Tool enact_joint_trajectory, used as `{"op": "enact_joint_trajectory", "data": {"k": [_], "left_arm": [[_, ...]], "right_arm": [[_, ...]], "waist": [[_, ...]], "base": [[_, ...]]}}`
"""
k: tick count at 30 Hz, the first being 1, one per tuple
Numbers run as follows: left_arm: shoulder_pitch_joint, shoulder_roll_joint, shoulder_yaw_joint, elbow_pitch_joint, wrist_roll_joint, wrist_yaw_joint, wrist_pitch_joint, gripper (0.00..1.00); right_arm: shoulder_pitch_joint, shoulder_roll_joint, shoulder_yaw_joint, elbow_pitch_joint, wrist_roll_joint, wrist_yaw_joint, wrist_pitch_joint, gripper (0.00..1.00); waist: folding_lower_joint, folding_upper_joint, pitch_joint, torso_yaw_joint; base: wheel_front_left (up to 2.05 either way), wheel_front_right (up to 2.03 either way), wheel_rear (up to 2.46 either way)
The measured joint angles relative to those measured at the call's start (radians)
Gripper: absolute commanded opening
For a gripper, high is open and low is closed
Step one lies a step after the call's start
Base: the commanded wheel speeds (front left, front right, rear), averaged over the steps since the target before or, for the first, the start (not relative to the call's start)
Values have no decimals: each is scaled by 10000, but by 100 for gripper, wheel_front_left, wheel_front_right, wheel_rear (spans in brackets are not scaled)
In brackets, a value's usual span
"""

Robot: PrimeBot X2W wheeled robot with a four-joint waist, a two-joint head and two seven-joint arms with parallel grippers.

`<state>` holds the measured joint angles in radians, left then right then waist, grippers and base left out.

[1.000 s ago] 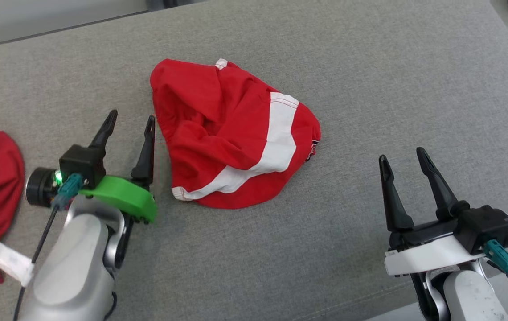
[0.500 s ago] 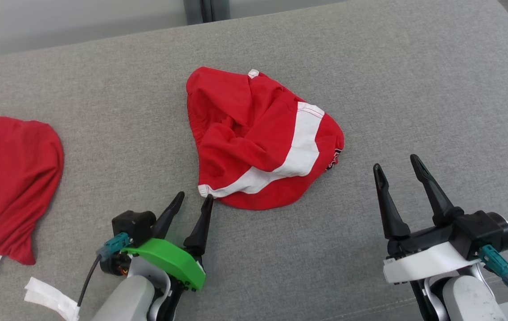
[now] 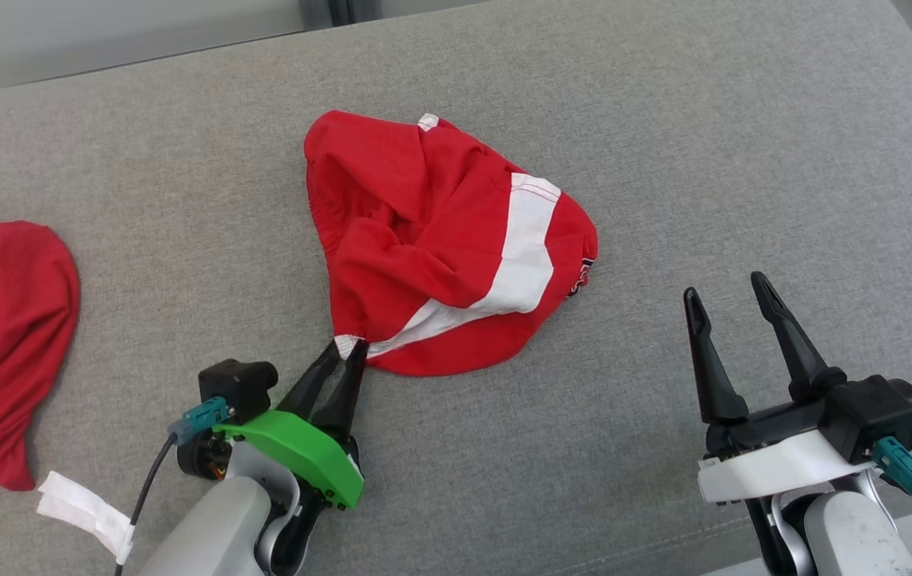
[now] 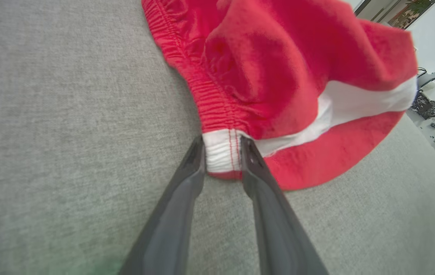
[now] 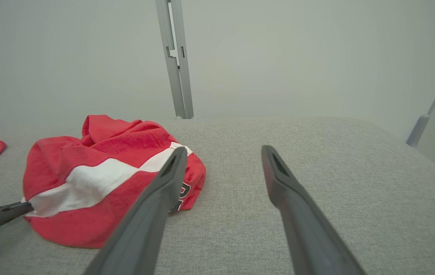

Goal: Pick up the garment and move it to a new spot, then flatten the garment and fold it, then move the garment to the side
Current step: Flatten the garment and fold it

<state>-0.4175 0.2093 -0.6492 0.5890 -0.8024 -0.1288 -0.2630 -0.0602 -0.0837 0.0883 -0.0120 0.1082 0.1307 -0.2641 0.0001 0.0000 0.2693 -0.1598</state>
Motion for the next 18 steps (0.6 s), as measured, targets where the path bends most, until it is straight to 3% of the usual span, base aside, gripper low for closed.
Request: {"op": "enact_joint_trajectory", "data": {"k": [2,3,12,18], "left_arm": [[-60,44,-150,0,-104,0,-13,6],[-112,58,-224,-27,-159,0,-13,0],[6,249,-194,-765,65,0,-12,0],[776,554,-79,-1304,606,-2,-12,0]], "right_arm": [[0,12,-15,-4,0,0,0,100],[-1,12,-15,-10,0,0,0,100],[-123,-230,205,259,159,0,0,100],[-1012,-1156,639,986,656,0,0,100]], "waist": [[0,0,13,21],[0,0,19,42],[0,0,-16,472],[0,0,-81,1018]], "base": [[0,0,0],[0,0,0],[0,0,0],[0,0,0]]}}
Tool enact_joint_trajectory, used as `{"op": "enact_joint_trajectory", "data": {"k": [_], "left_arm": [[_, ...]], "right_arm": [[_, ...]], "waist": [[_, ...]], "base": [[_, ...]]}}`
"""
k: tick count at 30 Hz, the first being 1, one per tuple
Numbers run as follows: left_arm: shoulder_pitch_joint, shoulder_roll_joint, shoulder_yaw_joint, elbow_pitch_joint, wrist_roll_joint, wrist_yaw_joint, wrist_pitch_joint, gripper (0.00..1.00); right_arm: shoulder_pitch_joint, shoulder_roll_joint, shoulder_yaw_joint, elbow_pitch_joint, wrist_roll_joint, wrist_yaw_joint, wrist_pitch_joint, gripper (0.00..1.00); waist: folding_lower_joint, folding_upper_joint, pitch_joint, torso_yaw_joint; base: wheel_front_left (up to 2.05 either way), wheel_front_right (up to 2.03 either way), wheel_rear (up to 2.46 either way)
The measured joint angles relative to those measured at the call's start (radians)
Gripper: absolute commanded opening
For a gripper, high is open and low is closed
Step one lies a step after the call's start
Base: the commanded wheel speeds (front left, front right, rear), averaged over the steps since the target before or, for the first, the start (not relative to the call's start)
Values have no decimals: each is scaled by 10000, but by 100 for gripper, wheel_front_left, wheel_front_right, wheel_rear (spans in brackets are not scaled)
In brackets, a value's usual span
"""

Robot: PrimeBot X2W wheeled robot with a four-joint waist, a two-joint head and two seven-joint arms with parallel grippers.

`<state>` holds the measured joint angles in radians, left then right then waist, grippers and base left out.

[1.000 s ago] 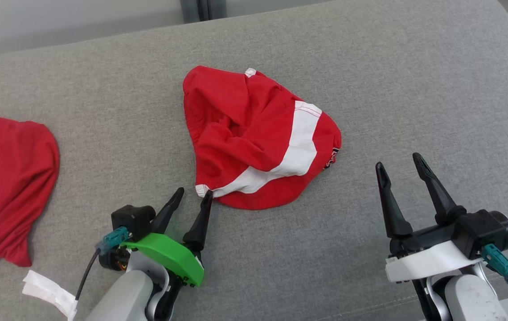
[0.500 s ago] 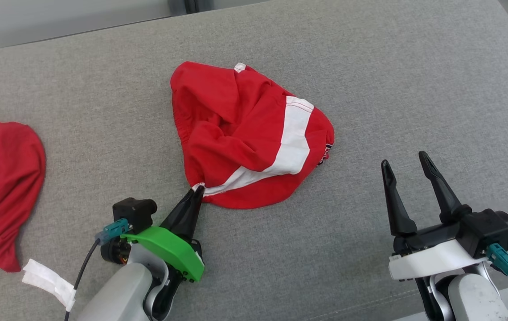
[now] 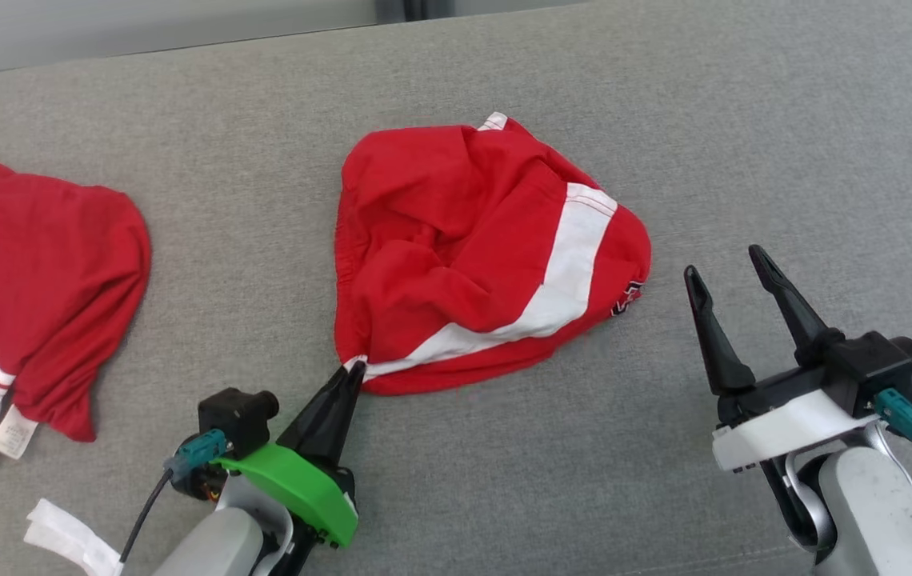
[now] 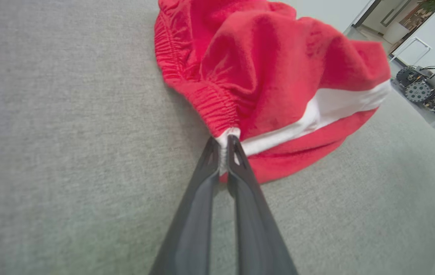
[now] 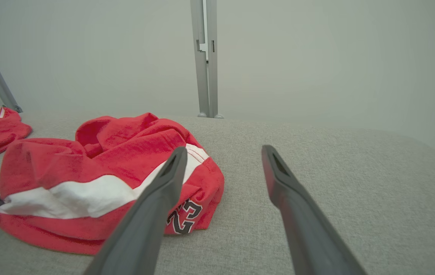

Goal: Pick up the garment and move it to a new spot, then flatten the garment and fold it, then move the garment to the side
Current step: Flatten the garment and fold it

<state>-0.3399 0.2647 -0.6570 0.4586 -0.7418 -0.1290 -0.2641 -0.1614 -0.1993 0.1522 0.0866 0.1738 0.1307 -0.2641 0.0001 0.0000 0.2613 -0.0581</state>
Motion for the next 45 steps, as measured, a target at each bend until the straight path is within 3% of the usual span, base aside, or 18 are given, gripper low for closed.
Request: {"op": "enact_joint_trajectory", "data": {"k": [3,6,12,19,28,30,31,39,45], "left_arm": [[243,127,-56,-90,61,0,2,0],[328,228,-96,-100,128,0,0,0],[295,94,-107,-63,437,0,0,0],[-7,-290,-219,-107,608,0,0,0],[-193,-510,-401,-142,608,0,0,0],[-198,-512,-405,-155,604,0,0,0],[-202,-510,-401,-165,604,0,0,0],[-147,-297,-201,-522,545,0,0,0],[177,178,-174,-1461,-366,0,0,0]], "right_arm": [[-586,-748,729,732,671,0,0,100],[-1485,-1868,2278,1837,1639,0,109,100],[-3870,-3595,5244,2353,4403,6,1975,100],[-5631,-4525,7137,2725,6899,4,3545,100],[-6621,-4723,8830,3776,7595,4,3975,100],[-6732,-4706,9120,3837,7743,4,3829,6],[-6811,-4702,9286,3839,7802,4,3733,0],[-7097,-5104,9693,3507,8385,4,1960,0],[-6933,-5695,9323,2769,9565,4,878,0]], "waist": [[0,0,-44,312],[-1,0,-102,631],[-1,0,-154,1155],[-1,0,-14,1725],[0,0,168,2288],[-1,0,213,2325],[0,0,236,2331],[0,0,46,2122],[0,0,-321,1660]], "base": [[0,0,0],[0,0,0],[0,0,0],[0,0,0],[0,0,0],[0,0,0],[0,0,0],[0,0,0],[0,0,0]]}}
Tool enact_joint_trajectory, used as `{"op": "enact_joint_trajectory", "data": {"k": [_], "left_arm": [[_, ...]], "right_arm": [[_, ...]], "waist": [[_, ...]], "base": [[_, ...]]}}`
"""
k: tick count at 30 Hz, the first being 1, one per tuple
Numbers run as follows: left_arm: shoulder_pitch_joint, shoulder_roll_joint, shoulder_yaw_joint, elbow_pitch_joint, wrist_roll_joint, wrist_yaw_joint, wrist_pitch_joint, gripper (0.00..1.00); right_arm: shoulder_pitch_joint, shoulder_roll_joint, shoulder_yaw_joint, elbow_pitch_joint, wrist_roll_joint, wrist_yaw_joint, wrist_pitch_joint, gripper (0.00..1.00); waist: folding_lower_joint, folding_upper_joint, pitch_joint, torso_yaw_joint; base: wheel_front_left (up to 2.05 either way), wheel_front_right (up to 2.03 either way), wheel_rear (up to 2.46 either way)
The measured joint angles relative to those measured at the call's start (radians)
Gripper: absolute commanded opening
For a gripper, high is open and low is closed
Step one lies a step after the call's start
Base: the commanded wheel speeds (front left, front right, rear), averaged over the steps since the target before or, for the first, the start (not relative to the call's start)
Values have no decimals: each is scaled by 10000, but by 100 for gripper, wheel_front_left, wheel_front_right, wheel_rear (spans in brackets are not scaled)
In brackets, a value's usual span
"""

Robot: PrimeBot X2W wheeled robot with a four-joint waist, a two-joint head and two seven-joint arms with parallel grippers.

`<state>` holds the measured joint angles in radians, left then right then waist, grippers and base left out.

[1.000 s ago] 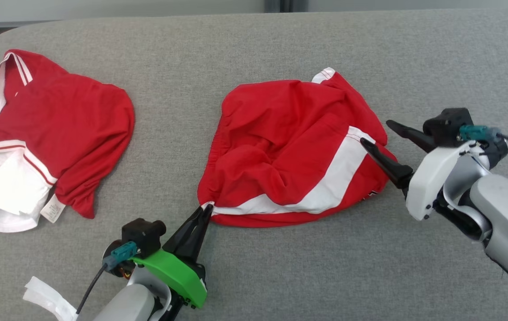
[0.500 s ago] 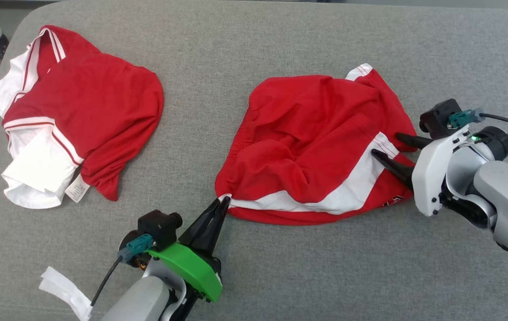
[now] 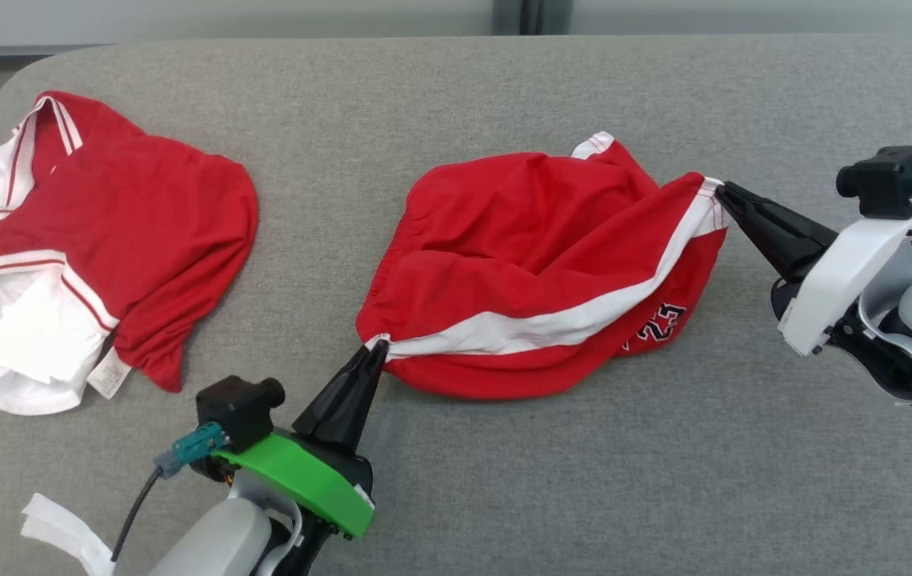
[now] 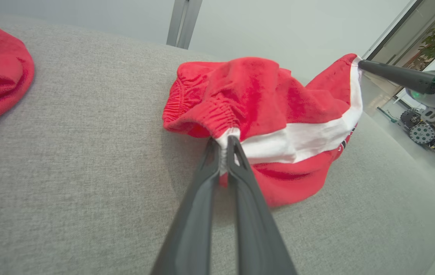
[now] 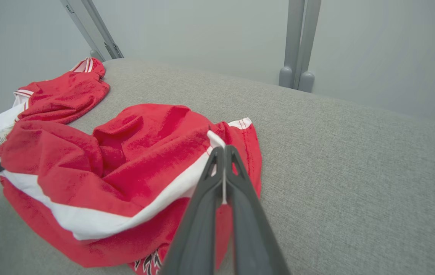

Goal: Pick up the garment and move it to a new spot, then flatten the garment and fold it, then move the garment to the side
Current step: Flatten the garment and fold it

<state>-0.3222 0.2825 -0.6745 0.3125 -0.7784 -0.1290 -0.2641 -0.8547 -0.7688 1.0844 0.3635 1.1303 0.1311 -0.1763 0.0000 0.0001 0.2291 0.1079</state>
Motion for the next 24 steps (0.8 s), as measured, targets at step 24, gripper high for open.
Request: {"op": "enact_joint_trajectory", "data": {"k": [24], "left_arm": [[-9594,1939,295,-2512,-4637,31,6054,0]], "right_arm": [[-2692,-1152,-5206,-378,1452,2,-855,0]], "waist": [[0,0,1214,-2210]], "base": [[0,0,0]]}}
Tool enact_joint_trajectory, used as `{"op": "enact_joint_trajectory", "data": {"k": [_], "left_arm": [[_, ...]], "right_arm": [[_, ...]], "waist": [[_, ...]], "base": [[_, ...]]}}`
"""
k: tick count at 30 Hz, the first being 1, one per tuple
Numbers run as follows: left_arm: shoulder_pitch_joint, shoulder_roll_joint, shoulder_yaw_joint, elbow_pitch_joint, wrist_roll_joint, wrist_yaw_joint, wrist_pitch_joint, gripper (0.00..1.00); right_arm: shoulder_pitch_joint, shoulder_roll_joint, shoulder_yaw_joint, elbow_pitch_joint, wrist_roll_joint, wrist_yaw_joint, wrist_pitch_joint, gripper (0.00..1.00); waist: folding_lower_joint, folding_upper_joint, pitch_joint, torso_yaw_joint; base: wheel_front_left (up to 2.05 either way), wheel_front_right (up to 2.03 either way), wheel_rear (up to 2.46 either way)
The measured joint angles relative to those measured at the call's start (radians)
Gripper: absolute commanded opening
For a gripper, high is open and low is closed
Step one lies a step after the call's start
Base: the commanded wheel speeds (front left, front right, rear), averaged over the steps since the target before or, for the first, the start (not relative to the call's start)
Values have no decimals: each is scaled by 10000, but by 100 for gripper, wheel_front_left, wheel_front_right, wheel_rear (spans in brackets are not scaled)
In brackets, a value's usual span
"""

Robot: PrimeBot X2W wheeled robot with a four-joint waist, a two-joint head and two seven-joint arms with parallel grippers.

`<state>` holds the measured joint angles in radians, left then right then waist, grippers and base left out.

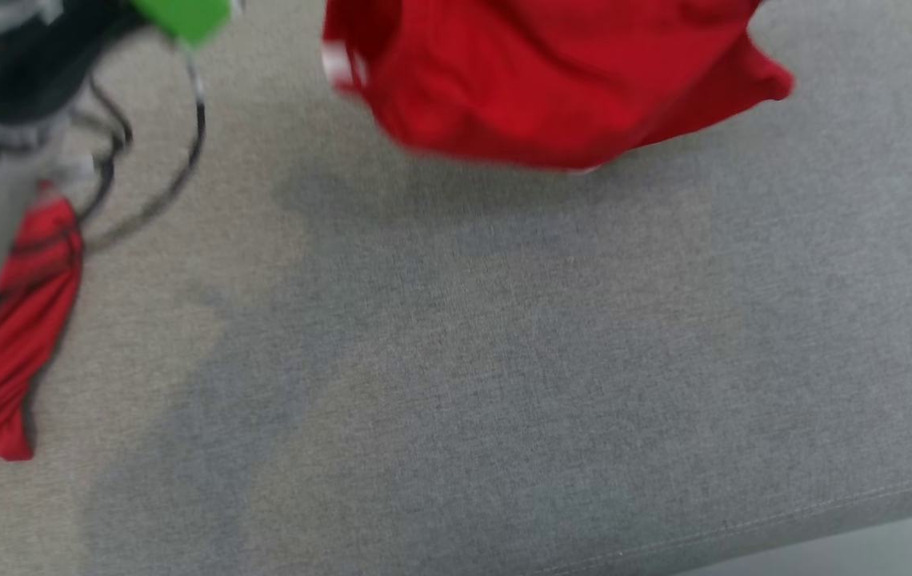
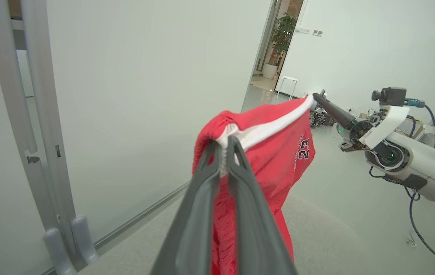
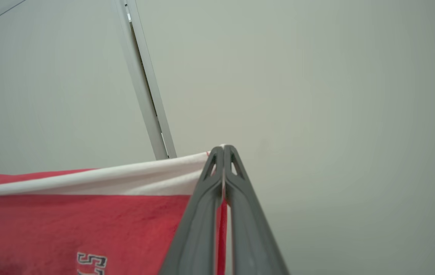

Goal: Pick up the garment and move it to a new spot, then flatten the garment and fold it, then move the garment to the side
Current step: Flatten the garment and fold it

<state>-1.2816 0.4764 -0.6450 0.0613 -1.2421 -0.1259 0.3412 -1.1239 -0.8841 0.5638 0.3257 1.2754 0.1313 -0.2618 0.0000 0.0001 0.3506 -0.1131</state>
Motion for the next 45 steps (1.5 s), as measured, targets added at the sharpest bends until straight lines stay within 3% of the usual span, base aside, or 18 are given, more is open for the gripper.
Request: {"op": "enact_joint_trajectory", "data": {"k": [4,7,12,16,21,23,28,32,37,45], "left_arm": [[-2154,-876,-447,1774,1519,-15,-811,0],[-3433,-1333,-965,2648,2470,-33,-2061,0],[-4413,-1457,-1609,4140,3595,-58,-5055,0],[-4100,-1392,-2086,4757,3411,-56,-5818,0],[-2054,-802,-2861,4420,2993,-58,-5992,0],[-1157,-594,-2604,3751,2963,-56,-6019,0],[2127,-382,-2378,2071,3722,-58,-6036,0],[4776,-219,-2437,1522,4477,-58,-6036,0],[7398,-408,-1831,1223,5365,-56,-6038,0],[10390,-895,-819,167,6775,305,-6040,0]], "right_arm": [[-1845,1183,-1335,1446,-1440,4,0,0],[-2916,1952,-2846,1935,-2748,2,-10,0],[-3083,3045,-4399,1262,-4456,2,-8,0],[-2003,3415,-4614,355,-4809,2,-10,0],[372,3645,-4592,-800,-4855,2,-8,0],[1437,3653,-4719,-1208,-4851,2,-8,0],[4719,3799,-5497,-2151,-4882,2,-8,0],[7188,4153,-5906,-2838,-4916,4,-6,0],[9549,4399,-6119,-3705,-4514,6,-6,0],[12609,3952,-6481,-5158,-4054,8,2,0]], "waist": [[0,0,895,-142],[0,0,1550,-278],[1,0,2535,-546],[1,0,3048,-735],[2,0,3255,-825],[1,0,3192,-794],[1,0,2821,-616],[0,0,2241,-442],[0,0,1387,-245],[0,-1,77,20]], "base": [[0,0,0],[0,0,0],[0,0,0],[0,0,0],[0,0,0],[0,0,0],[0,0,0],[0,0,0],[0,0,0],[0,0,0]]}}
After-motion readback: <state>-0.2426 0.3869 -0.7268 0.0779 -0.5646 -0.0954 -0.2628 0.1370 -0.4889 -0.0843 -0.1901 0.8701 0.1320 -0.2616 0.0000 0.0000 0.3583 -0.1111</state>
